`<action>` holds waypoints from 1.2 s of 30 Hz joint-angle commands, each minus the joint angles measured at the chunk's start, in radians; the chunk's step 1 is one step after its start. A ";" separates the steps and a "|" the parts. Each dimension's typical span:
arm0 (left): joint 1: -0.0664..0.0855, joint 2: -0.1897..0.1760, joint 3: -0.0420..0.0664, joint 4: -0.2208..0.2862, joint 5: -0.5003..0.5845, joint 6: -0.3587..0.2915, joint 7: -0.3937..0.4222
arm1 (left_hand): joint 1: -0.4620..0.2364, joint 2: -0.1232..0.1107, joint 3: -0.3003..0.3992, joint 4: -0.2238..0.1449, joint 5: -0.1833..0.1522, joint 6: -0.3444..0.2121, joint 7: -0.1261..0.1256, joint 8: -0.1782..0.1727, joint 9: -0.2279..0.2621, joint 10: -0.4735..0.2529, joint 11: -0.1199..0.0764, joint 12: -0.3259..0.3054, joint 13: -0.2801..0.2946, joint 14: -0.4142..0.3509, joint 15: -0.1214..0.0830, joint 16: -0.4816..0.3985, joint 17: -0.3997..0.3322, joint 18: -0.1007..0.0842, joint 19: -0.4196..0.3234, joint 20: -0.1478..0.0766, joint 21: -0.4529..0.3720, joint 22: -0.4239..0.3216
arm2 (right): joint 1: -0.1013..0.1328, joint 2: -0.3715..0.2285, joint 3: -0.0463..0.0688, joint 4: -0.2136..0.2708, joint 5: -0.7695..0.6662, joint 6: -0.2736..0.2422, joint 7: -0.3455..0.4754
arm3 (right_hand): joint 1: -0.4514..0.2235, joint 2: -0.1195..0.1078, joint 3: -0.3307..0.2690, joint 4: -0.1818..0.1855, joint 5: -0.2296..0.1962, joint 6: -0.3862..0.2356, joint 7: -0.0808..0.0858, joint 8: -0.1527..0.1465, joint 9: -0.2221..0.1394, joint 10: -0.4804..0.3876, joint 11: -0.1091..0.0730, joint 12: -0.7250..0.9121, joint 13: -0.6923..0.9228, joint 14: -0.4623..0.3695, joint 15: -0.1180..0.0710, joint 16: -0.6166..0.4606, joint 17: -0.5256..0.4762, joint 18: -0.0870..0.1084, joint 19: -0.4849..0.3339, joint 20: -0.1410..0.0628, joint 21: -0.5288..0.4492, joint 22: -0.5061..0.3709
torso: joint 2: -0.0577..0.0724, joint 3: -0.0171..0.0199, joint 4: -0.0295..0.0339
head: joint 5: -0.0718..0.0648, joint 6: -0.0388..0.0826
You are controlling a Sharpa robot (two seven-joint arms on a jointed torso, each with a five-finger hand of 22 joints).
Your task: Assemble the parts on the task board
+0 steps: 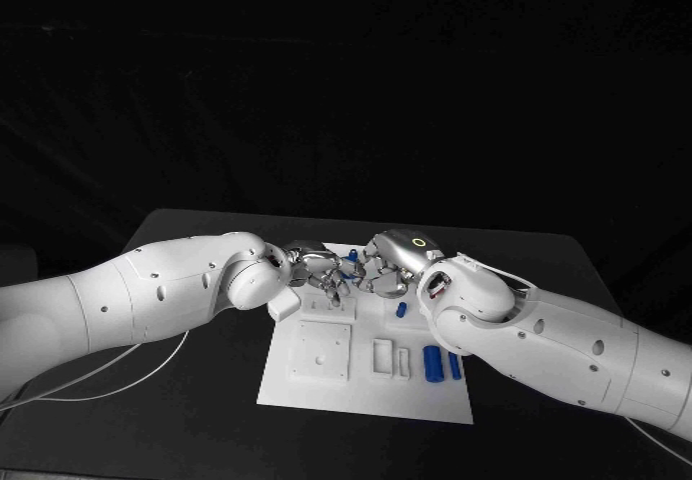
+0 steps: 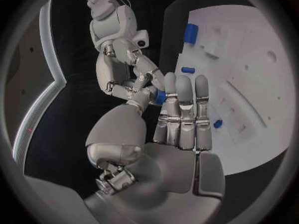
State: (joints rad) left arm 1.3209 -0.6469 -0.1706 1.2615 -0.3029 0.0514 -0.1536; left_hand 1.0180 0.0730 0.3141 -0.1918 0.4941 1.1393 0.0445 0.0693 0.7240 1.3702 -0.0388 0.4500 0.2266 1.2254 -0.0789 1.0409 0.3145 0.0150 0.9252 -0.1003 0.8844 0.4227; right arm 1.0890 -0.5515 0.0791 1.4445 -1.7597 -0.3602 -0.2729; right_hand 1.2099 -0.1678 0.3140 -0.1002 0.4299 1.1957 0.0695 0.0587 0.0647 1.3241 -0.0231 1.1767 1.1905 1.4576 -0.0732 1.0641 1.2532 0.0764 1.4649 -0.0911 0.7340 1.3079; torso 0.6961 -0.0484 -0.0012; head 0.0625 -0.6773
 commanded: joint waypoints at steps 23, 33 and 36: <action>0.001 0.001 0.004 -0.002 0.027 0.035 0.031 | 0.034 -0.047 -0.053 0.056 -0.216 0.038 -0.045 -0.004 0.300 -0.017 0.008 -0.033 -0.026 -0.010 0.012 -0.040 -0.042 -0.015 0.003 0.017 -0.041 -0.035 | -0.008 -0.015 -0.003 0.001 0.065 0.016 0.025 | 0.010 0.023 0.069 -0.024 -0.023 0.034 -0.011 0.004 0.001 -0.001 -0.002 -0.001 0.003 0.003 -0.004 -0.003 0.002 -0.003 0.055 -0.008 -0.001 0.076 | 0.000 -0.0011 0.0004 | 0.000 -0.005; -0.002 0.001 0.004 -0.004 0.028 0.041 0.029 | 0.019 -0.073 -0.137 0.134 -0.237 0.037 -0.041 -0.002 0.282 -0.028 0.009 -0.016 -0.013 -0.010 0.013 -0.034 -0.044 -0.015 0.022 0.019 -0.066 -0.055 | -0.009 -0.020 -0.003 0.003 0.082 0.016 0.039 | 0.006 0.027 0.066 -0.024 -0.041 0.036 -0.012 0.004 0.001 0.000 -0.003 0.000 0.004 0.003 -0.005 -0.001 0.003 -0.002 0.056 -0.009 0.000 0.076 | 0.000 -0.0010 -0.0004 | 0.002 -0.010; -0.003 0.001 0.004 -0.006 0.035 0.045 0.032 | 0.022 -0.075 -0.142 0.145 -0.236 0.035 -0.038 -0.002 0.259 -0.032 0.010 -0.013 -0.011 -0.013 0.014 -0.033 -0.045 -0.015 0.022 0.020 -0.068 -0.056 | -0.010 -0.021 -0.003 0.002 0.084 0.017 0.042 | 0.006 0.027 0.064 -0.023 -0.043 0.035 -0.012 0.004 0.001 0.000 -0.003 -0.001 0.004 0.002 -0.005 -0.002 0.003 -0.002 0.056 -0.009 0.000 0.076 | 0.000 -0.0010 0.0002 | 0.001 -0.012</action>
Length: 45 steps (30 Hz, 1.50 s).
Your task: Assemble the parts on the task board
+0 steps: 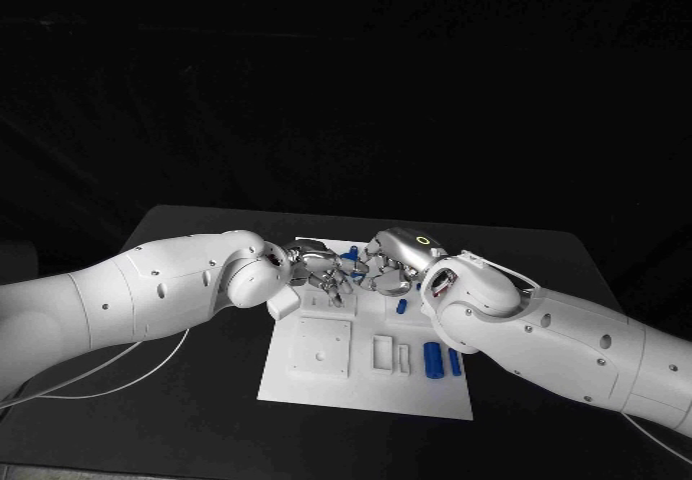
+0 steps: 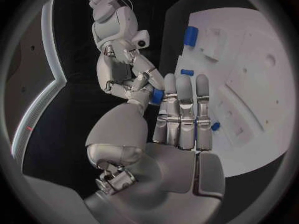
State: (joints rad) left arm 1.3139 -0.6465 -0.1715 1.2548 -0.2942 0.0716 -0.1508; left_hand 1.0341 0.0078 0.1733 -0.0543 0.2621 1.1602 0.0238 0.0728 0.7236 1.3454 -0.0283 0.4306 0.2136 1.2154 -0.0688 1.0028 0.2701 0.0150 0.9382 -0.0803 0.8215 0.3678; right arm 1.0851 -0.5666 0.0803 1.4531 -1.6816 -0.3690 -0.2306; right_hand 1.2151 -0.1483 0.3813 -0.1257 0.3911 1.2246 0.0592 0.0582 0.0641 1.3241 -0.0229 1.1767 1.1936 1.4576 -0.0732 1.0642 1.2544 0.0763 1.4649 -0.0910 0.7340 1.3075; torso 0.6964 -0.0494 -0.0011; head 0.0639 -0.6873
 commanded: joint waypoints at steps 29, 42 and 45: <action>0.001 -0.021 0.005 0.003 0.112 0.068 0.046 | -0.006 0.005 0.022 -0.037 0.044 -0.005 -0.009 -0.004 0.186 -0.029 0.009 -0.003 -0.003 -0.024 0.013 -0.002 -0.008 -0.015 -0.006 0.009 -0.014 -0.005 | -0.008 -0.018 -0.004 -0.010 0.009 0.038 0.017 | 0.004 0.009 -0.010 0.002 -0.004 0.005 -0.002 0.004 0.001 0.000 -0.003 0.000 0.003 0.002 -0.006 -0.002 0.002 -0.002 0.055 -0.010 -0.002 0.077 | 0.000 0.0002 0.0007 | -0.002 -0.005; -0.001 -0.018 0.005 -0.002 0.032 0.051 0.030 | -0.013 -0.019 0.004 -0.036 0.038 -0.014 -0.002 -0.006 0.166 -0.045 0.014 0.000 -0.001 -0.035 0.018 -0.005 -0.013 -0.015 -0.013 0.014 -0.021 -0.008 | -0.011 -0.023 -0.004 0.002 0.023 0.031 0.023 | 0.005 0.010 -0.011 0.002 -0.004 0.006 -0.002 0.004 0.001 0.000 -0.003 0.000 0.003 0.002 -0.007 -0.003 0.002 -0.002 0.056 -0.010 -0.001 0.077 | 0.000 -0.0005 0.0001 | 0.000 -0.008; -0.002 -0.017 0.005 -0.001 0.025 0.048 0.029 | -0.013 -0.023 -0.001 -0.032 0.032 -0.017 0.000 -0.006 0.158 -0.049 0.016 -0.001 -0.002 -0.038 0.020 -0.007 -0.015 -0.015 -0.014 0.016 -0.023 -0.010 | -0.011 -0.023 -0.004 0.004 0.025 0.031 0.024 | 0.005 0.008 -0.012 0.001 -0.003 0.005 -0.002 0.004 0.001 0.000 -0.003 -0.001 0.002 0.002 -0.007 -0.003 0.002 -0.001 0.056 -0.011 -0.002 0.076 | 0.000 -0.0005 0.0001 | 0.000 -0.008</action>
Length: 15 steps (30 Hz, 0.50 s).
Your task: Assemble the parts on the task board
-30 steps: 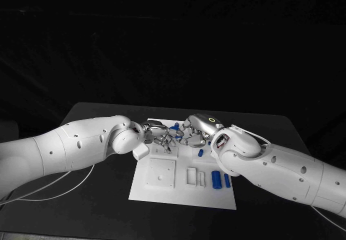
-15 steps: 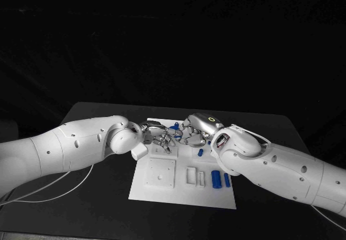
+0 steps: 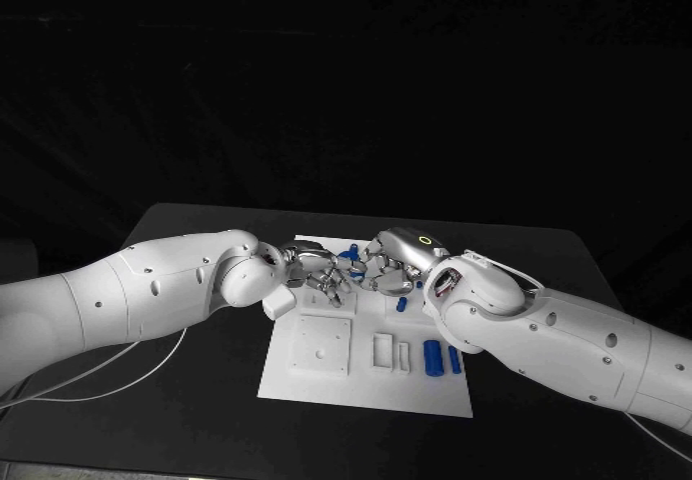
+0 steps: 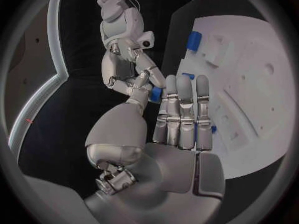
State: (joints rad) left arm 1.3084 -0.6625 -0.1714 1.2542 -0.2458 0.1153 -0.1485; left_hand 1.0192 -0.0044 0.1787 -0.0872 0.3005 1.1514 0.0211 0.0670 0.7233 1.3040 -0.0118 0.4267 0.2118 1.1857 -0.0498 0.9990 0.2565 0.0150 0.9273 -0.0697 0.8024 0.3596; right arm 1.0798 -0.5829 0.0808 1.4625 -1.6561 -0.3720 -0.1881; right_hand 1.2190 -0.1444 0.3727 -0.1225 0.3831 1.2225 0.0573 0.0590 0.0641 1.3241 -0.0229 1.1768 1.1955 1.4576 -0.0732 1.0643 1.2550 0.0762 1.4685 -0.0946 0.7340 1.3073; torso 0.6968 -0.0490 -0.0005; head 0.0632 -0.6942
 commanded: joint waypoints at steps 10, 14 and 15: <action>0.000 -0.001 0.005 -0.001 -0.028 -0.007 0.018 | 0.004 -0.039 -0.024 0.043 -0.018 -0.014 0.008 0.002 0.158 -0.024 0.004 0.013 0.003 -0.015 0.004 0.003 -0.005 -0.015 -0.004 0.008 -0.008 -0.004 | -0.007 -0.010 -0.004 -0.005 0.001 0.039 -0.019 | 0.003 0.003 -0.004 -0.004 0.006 0.008 0.000 0.004 0.002 0.000 -0.003 -0.001 0.000 0.002 -0.007 -0.003 0.002 -0.001 0.052 -0.007 -0.002 0.076 | -0.001 -0.0009 -0.0001 | 0.001 -0.004; 0.000 -0.001 0.005 -0.002 -0.035 -0.002 0.015 | 0.006 -0.044 -0.024 0.053 -0.021 -0.014 0.008 0.002 0.161 -0.025 0.003 0.017 0.004 -0.016 0.004 0.005 -0.006 -0.015 -0.005 0.008 -0.008 -0.003 | -0.007 -0.011 -0.004 -0.008 0.001 0.041 -0.019 | 0.002 0.005 -0.006 -0.003 0.008 0.008 0.000 0.004 0.001 0.001 -0.003 0.000 0.001 0.002 -0.007 -0.003 0.002 -0.001 0.052 -0.007 -0.003 0.076 | -0.001 -0.0004 0.0003 | 0.000 -0.005; 0.000 -0.002 0.005 -0.002 -0.036 0.000 0.014 | 0.009 -0.047 -0.023 0.060 -0.022 -0.013 0.008 0.002 0.163 -0.025 0.003 0.019 0.004 -0.016 0.004 0.007 -0.007 -0.015 -0.005 0.008 -0.008 -0.003 | -0.007 -0.012 -0.004 -0.008 0.001 0.042 -0.018 | 0.002 0.005 -0.006 -0.003 0.008 0.008 0.000 0.004 0.001 0.001 -0.003 0.000 0.001 0.002 -0.007 -0.003 0.002 -0.001 0.052 -0.007 -0.003 0.076 | 0.000 -0.0005 0.0005 | 0.001 -0.005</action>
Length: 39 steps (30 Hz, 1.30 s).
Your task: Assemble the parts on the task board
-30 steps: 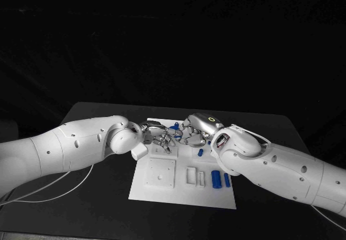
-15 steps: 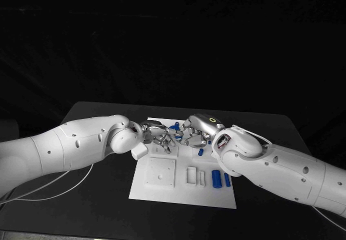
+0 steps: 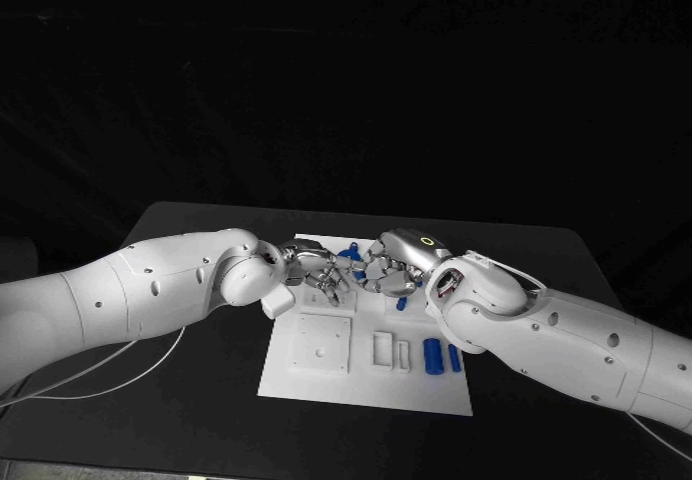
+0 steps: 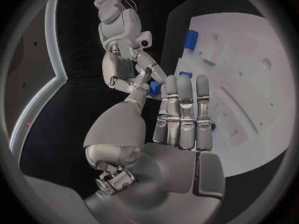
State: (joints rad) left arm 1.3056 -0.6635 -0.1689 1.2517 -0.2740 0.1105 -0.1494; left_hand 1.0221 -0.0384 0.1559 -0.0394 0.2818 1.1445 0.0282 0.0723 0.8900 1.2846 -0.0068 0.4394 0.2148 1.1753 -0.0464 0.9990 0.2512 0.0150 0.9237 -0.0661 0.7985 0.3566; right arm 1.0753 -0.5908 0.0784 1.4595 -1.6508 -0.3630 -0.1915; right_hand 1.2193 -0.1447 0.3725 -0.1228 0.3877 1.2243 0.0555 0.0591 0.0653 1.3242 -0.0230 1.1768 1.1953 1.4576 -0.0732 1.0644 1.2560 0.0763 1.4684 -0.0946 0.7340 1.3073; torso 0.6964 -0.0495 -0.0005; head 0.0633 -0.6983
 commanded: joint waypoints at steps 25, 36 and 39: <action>0.002 -0.001 0.003 0.004 -0.071 0.009 -0.004 | 0.008 -0.007 -0.020 0.019 -0.176 -0.015 0.011 -0.006 -0.033 -0.018 0.006 0.004 -0.005 -0.013 0.006 0.007 -0.013 -0.015 -0.006 0.009 -0.007 -0.001 | -0.004 -0.005 -0.002 -0.002 0.002 0.037 0.001 | 0.001 0.006 -0.006 -0.005 0.003 0.006 0.002 0.003 0.000 0.000 -0.004 -0.001 0.001 0.003 -0.008 -0.003 0.002 0.000 0.052 -0.008 -0.004 0.075 | 0.000 -0.0001 -0.0001 | 0.002 -0.002; 0.002 0.002 0.003 0.005 -0.078 0.010 -0.017 | 0.053 -0.074 -0.182 0.220 -0.233 -0.019 0.021 -0.006 -0.095 -0.020 0.013 -0.006 -0.008 -0.012 0.009 -0.002 -0.014 -0.015 0.004 0.010 -0.025 -0.009 | -0.004 -0.001 -0.002 -0.005 0.002 0.050 -0.001 | 0.000 0.006 -0.008 -0.005 0.003 0.005 0.002 0.003 0.000 -0.001 -0.003 -0.002 0.000 0.001 -0.008 -0.005 0.001 0.000 0.052 -0.008 -0.005 0.075 | 0.000 0.0000 -0.0001 | 0.000 -0.003; 0.002 0.002 0.003 0.005 -0.082 0.009 -0.022 | 0.052 -0.079 -0.179 0.223 -0.233 -0.020 0.021 -0.004 -0.096 -0.020 0.013 -0.007 -0.007 -0.012 0.009 -0.002 -0.014 -0.015 0.004 0.010 -0.026 -0.008 | -0.004 -0.001 -0.002 -0.005 0.002 0.052 -0.001 | 0.002 0.008 -0.008 -0.006 0.002 0.005 0.002 0.003 0.000 -0.001 -0.003 -0.002 0.001 0.002 -0.008 -0.005 0.002 0.000 0.052 -0.008 -0.006 0.075 | 0.000 -0.0002 0.0002 | 0.000 -0.004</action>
State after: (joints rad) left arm 1.3070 -0.6638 -0.1673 1.2544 -0.3429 0.1218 -0.1637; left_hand 1.0673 -0.1144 -0.0232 0.1794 0.0521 1.1226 0.0455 0.0666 0.7949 1.2683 0.0022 0.4383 0.2078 1.1627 -0.0406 1.0028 0.2373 0.0151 0.9239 -0.0589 0.7759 0.3484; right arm 1.0721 -0.5924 0.0765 1.4542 -1.6467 -0.3294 -0.1959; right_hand 1.2218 -0.1423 0.3685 -0.1271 0.3892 1.2225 0.0571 0.0582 0.0641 1.3241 -0.0230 1.1768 1.1950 1.4612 -0.0767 1.0644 1.2569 0.0762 1.4648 -0.0981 0.7340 1.3079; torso 0.6962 -0.0496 -0.0008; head 0.0633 -0.7014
